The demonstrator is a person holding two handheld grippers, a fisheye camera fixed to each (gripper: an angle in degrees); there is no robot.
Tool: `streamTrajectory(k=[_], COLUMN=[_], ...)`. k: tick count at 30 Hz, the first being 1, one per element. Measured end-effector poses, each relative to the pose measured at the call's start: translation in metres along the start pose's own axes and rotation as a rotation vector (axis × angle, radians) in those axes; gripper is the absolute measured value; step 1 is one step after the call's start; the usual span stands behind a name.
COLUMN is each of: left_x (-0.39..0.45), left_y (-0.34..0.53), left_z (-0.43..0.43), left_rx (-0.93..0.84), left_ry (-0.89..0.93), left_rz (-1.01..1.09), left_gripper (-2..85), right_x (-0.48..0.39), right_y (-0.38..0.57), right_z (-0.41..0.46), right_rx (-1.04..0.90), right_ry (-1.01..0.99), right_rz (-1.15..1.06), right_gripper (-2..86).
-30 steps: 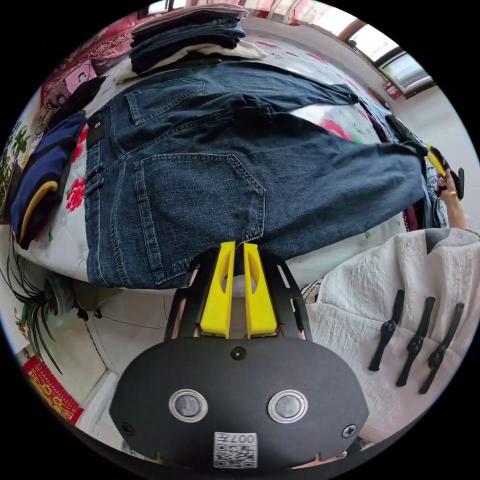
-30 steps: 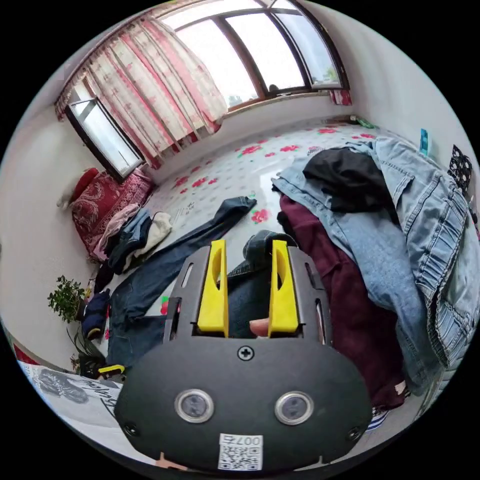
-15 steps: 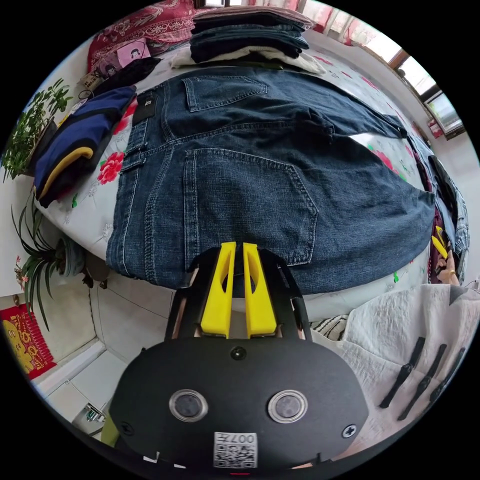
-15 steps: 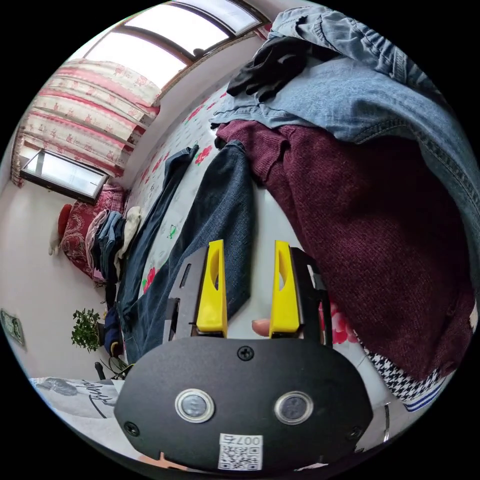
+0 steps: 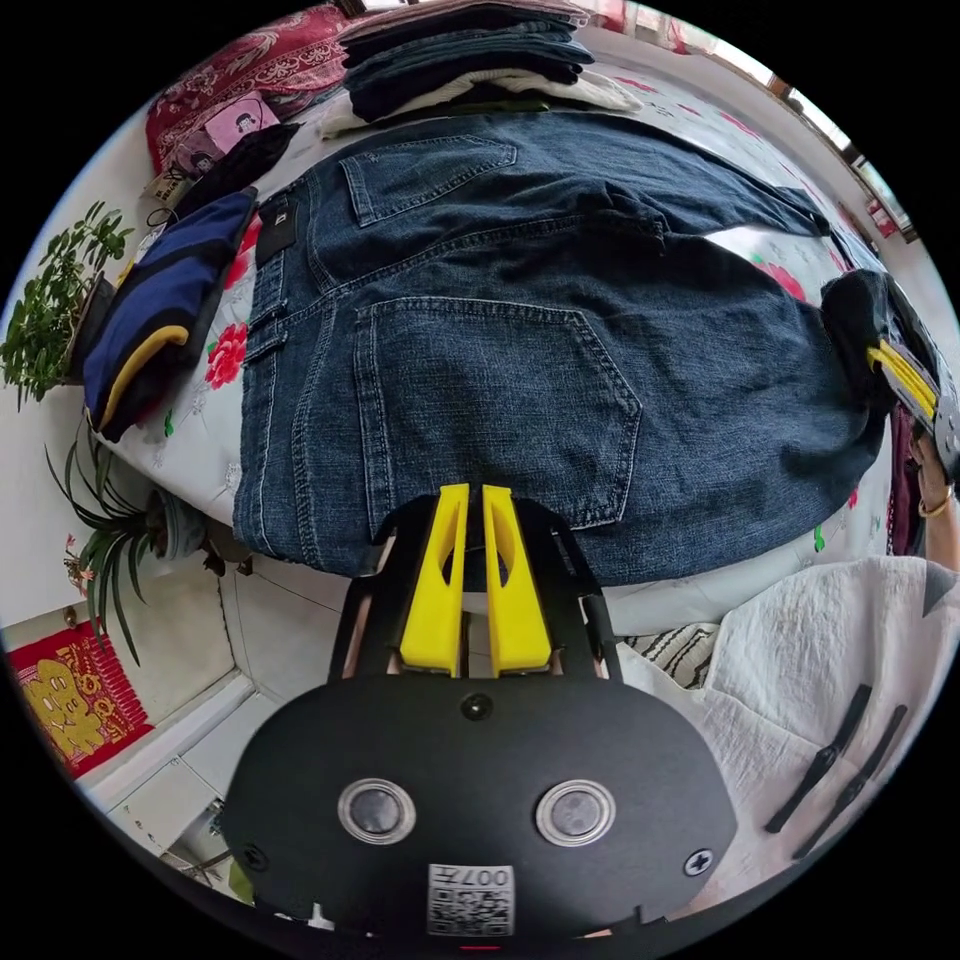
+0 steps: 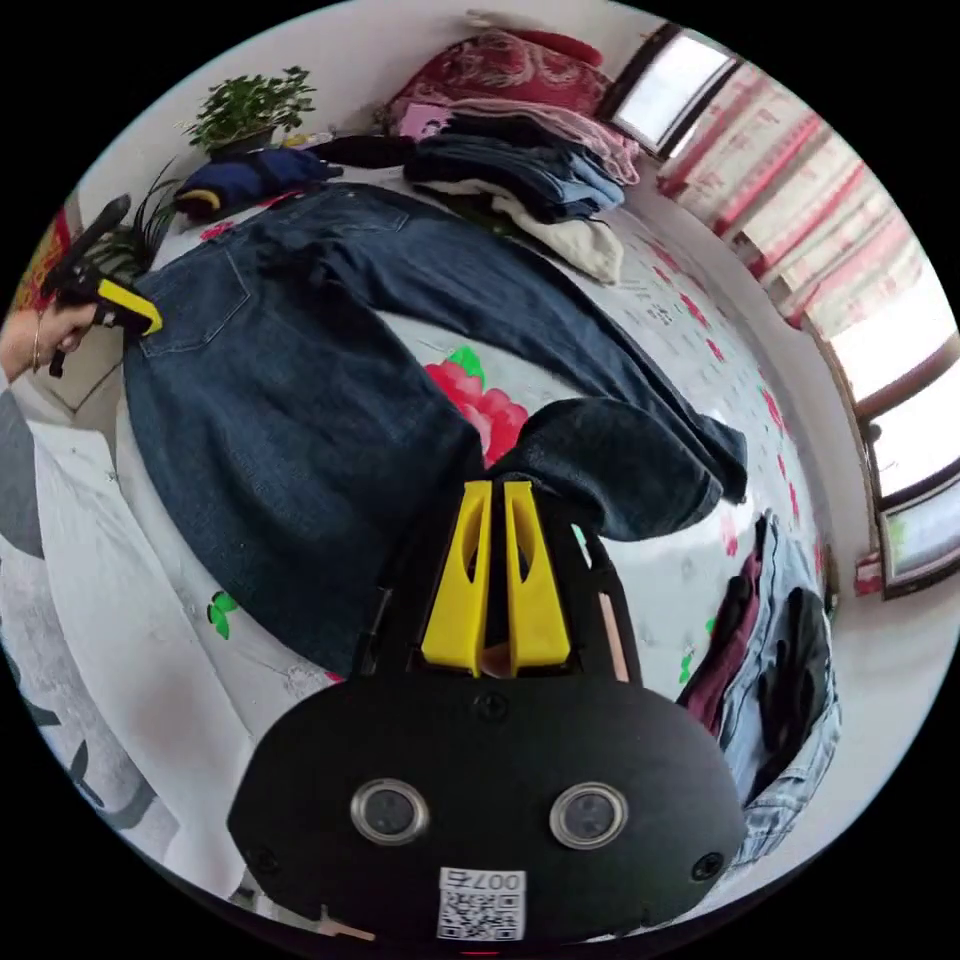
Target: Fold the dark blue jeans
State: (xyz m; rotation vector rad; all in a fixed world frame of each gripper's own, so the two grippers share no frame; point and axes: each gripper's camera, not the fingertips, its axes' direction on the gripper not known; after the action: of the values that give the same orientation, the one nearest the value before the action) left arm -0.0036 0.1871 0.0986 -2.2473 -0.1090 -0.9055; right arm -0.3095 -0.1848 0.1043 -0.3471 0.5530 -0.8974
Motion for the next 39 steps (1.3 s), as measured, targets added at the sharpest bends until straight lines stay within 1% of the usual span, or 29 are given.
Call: streamTrajectory(k=[2,4,6,7,8,9,11,13,14,16,18,19,20,21,22,24,25,27,28,29,30,33,35,38,39], left_x=[-0.003,-0.005,-0.006,-0.007,-0.007,-0.008,-0.009,-0.012,-0.013,-0.014,-0.015,-0.015,-0.014,-0.014,-0.014,-0.015,-0.016,-0.02,-0.024,-0.03,-0.033,-0.056,-0.077,-0.125,-0.131], left_y=[0.0,0.0,0.001,0.001,0.001,0.001,0.001,0.001,0.001,0.001,0.001,0.001,0.001,0.001,0.001,0.003,0.004,0.007,0.008,0.008,0.009,0.025,0.047,0.091,0.096], left_z=[-0.002,-0.004,-0.005,-0.007,-0.008,-0.009,-0.011,-0.014,-0.015,-0.018,-0.02,-0.022,-0.024,-0.025,-0.027,-0.03,-0.032,-0.035,-0.038,-0.04,-0.041,-0.058,-0.072,-0.077,-0.075], left_rx=[0.001,0.003,0.004,0.004,0.005,0.005,0.006,0.007,0.006,0.006,0.007,0.007,0.005,0.004,0.006,0.015,0.026,0.044,0.052,0.057,0.06,0.128,0.21,0.26,0.255], left_ry=[0.016,0.023,0.025,0.025,0.025,0.025,0.027,0.031,0.033,0.034,0.029,0.022,0.012,0.008,-0.001,-0.008,-0.007,0.006,0.021,0.044,0.059,0.153,0.199,0.259,0.27], left_rz=[-0.013,-0.018,-0.018,-0.016,-0.014,-0.014,-0.014,-0.017,-0.019,-0.023,-0.023,-0.016,-0.007,-0.005,-0.002,-0.004,-0.01,-0.031,-0.053,-0.084,-0.103,-0.253,-0.403,-0.739,-0.783], left_gripper=[0.8,0.8,0.8,0.9,0.9,0.9,0.9,0.9,0.9,0.8,0.7,0.7,0.6,0.5,0.4,0.3,0.3,0.2,0.3,0.3,0.3,0.3,0.8,5.4,6.4], right_x=[-0.023,-0.016,0.027,0.041,0.069,0.091,0.112,0.119,0.115,0.099,0.068,0.062,0.056,0.062,0.07,0.126,0.142,0.189,0.197,0.207,0.211,0.198,0.184,0.165,0.16], right_y=[0.004,0.013,0.032,0.039,0.053,0.066,0.075,0.068,0.057,0.034,-0.001,-0.007,-0.015,-0.015,-0.011,0.03,0.049,0.138,0.161,0.203,0.235,0.277,0.284,0.278,0.269], right_z=[-0.009,-0.021,-0.032,-0.032,-0.028,-0.022,-0.007,0.006,0.011,0.019,0.039,0.045,0.054,0.051,0.048,0.027,0.021,0.003,0.003,0.007,0.014,0.019,0.022,0.031,0.035], right_rx=[0.036,0.09,0.184,0.204,0.236,0.257,0.225,0.176,0.157,0.12,0.015,-0.023,-0.068,-0.04,-0.017,0.12,0.156,0.25,0.255,0.229,0.175,0.087,0.053,0.009,-0.005], right_ry=[0.01,-0.059,-0.242,-0.295,-0.394,-0.466,-0.5,-0.539,-0.564,-0.557,-0.531,-0.516,-0.449,-0.422,-0.421,-0.396,-0.364,-0.218,-0.198,-0.17,-0.168,-0.172,-0.175,-0.159,-0.147], right_rz=[-0.065,0.031,0.273,0.34,0.467,0.548,0.605,0.564,0.496,0.361,0.163,0.131,0.109,0.111,0.144,0.437,0.538,0.954,1.046,1.201,1.282,1.338,1.329,1.282,1.241], right_gripper=[2.9,4.1,5.8,6.3,7.4,8.3,9.4,9.9,9.9,9.1,6.1,5.1,3.2,1.9,1.5,0.6,0.5,0.4,0.5,0.9,1.3,2.2,2.6,3.1,3.3])
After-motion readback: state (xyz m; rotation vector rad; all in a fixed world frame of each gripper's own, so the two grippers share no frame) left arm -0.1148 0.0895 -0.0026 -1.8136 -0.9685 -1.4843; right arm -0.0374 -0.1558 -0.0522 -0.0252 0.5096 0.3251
